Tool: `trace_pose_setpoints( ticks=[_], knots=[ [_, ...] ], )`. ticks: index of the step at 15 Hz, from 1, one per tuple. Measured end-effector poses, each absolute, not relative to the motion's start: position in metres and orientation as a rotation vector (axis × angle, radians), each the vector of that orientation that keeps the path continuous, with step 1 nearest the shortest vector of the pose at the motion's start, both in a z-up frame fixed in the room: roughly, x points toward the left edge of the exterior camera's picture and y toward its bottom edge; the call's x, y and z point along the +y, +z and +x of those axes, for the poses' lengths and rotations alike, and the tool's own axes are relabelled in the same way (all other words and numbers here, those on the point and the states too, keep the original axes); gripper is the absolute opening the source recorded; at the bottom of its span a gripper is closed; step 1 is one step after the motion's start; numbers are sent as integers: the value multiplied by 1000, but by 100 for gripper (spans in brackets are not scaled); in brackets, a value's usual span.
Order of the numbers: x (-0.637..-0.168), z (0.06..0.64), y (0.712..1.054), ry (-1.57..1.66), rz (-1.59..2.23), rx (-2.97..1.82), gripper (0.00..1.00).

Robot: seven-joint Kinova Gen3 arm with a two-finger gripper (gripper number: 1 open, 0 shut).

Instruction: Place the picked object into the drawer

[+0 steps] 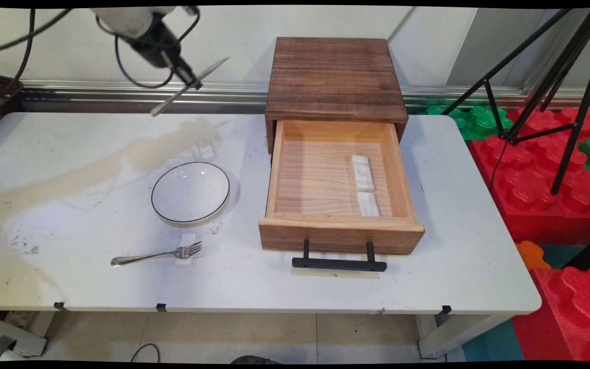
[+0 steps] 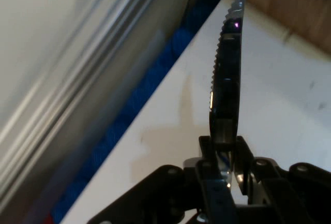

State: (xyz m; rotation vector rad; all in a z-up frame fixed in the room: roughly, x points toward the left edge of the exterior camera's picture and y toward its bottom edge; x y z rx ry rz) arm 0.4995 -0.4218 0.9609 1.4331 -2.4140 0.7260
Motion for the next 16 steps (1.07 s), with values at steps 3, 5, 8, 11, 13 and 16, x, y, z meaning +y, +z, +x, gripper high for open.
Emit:
trace_pose_setpoints(
  ticks=[3,5,8,11,13,16],
  knots=[
    [-427,474,983,763,1355,-2407,0],
    [-430,456,995,780,1302,-2406,0],
    [-435,432,1008,790,1225,-2413,0],
    [-441,409,1017,791,1142,-2428,0],
    [-445,396,1022,790,1093,-2439,0],
    [-453,373,1027,778,1008,-2457,0]
  ],
)
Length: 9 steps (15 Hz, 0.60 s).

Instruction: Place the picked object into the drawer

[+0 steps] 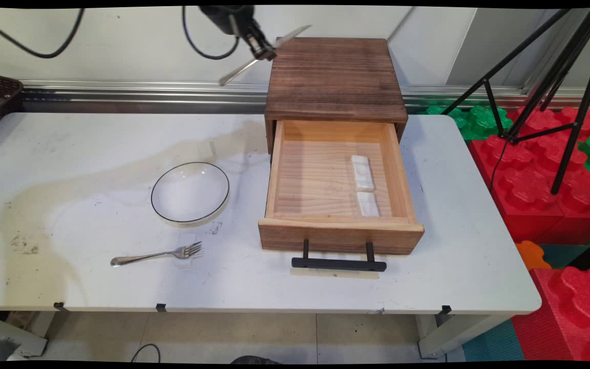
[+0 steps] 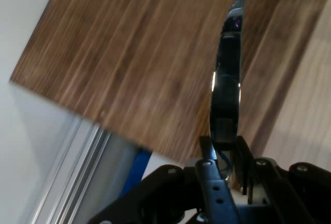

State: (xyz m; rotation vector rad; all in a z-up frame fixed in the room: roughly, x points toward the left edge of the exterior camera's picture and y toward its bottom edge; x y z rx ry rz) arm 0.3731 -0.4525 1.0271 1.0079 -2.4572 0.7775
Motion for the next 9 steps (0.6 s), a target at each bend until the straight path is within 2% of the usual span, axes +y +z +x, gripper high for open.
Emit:
trace_pose_setpoints(
  ticks=[9],
  knots=[
    [-487,299,1018,628,794,-2504,0]
  ],
)
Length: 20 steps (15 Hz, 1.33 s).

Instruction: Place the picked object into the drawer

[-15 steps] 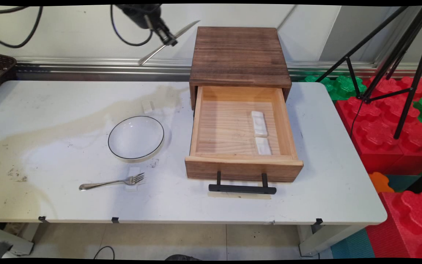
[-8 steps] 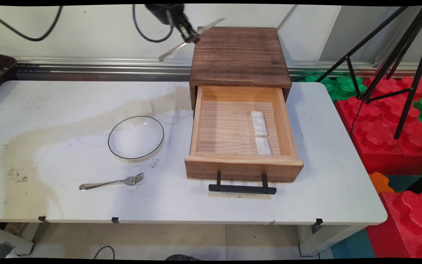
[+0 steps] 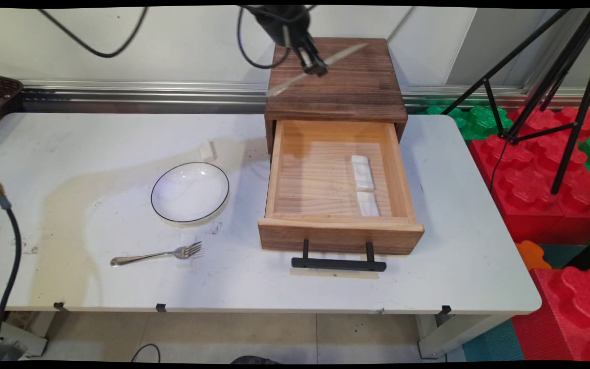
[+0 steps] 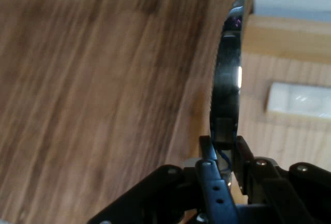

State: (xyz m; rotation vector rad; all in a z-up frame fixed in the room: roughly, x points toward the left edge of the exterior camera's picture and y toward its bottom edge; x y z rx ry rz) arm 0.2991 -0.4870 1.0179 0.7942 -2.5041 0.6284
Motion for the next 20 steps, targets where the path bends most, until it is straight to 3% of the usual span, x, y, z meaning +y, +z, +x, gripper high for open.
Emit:
trace_pose_setpoints(
  ticks=[10,20],
  knots=[
    [-506,249,971,449,723,-2534,0],
    [-501,242,927,354,678,-2516,0]
  ],
)
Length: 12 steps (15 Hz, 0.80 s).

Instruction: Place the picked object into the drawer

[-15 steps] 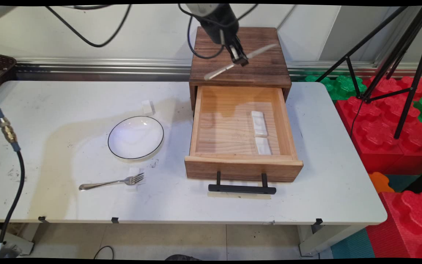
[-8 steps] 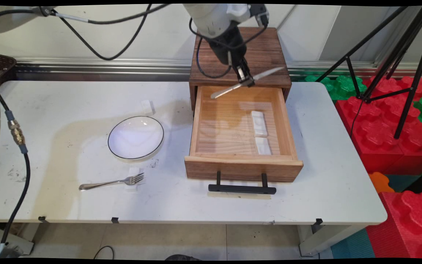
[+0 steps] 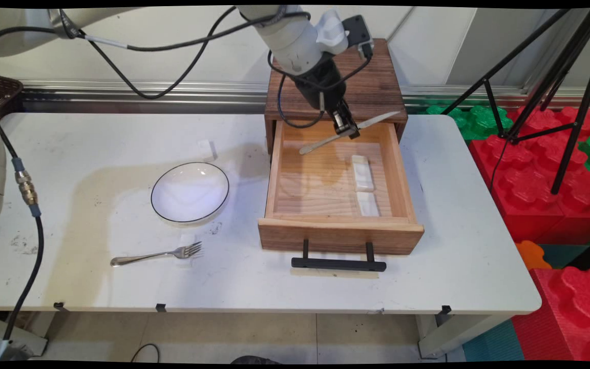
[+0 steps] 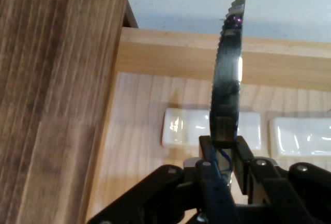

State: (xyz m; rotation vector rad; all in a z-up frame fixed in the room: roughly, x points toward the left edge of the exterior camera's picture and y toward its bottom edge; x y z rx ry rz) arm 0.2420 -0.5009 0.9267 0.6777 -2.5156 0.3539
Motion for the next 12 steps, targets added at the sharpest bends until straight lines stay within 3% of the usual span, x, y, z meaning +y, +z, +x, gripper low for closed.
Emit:
trace_pose_setpoints(
  ticks=[12],
  knots=[
    [-507,244,876,302,642,-2516,0]
  ],
)
